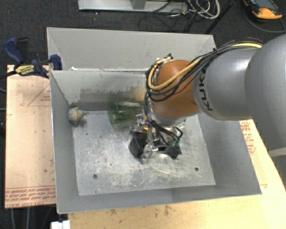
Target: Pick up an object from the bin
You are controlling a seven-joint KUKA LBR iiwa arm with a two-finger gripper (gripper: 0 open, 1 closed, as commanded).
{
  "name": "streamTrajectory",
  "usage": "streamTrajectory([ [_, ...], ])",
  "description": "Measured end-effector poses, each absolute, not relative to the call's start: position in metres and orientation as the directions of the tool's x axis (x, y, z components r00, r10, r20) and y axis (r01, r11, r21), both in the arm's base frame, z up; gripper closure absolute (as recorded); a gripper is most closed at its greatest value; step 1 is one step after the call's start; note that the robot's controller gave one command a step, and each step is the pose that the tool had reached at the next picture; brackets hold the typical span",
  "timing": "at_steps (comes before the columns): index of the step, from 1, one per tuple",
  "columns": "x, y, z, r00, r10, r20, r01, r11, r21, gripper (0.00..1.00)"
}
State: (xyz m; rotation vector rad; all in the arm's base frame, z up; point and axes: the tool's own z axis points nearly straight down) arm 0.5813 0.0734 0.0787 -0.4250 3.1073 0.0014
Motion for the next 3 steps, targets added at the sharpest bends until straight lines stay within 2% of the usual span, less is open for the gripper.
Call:
streamTrajectory([
  [1,0.611,0.043,0.076,-0.980,-0.198,0.006,-0.198,0.980,0.011,1.00],
  [2,0.611,0.043,0.076,-0.980,-0.198,0.006,-0.198,0.980,0.011,1.00],
  [3,0.629,0.032,0.222,-0.982,-0.188,-0.001,-0.188,0.982,0.000,1.00],
])
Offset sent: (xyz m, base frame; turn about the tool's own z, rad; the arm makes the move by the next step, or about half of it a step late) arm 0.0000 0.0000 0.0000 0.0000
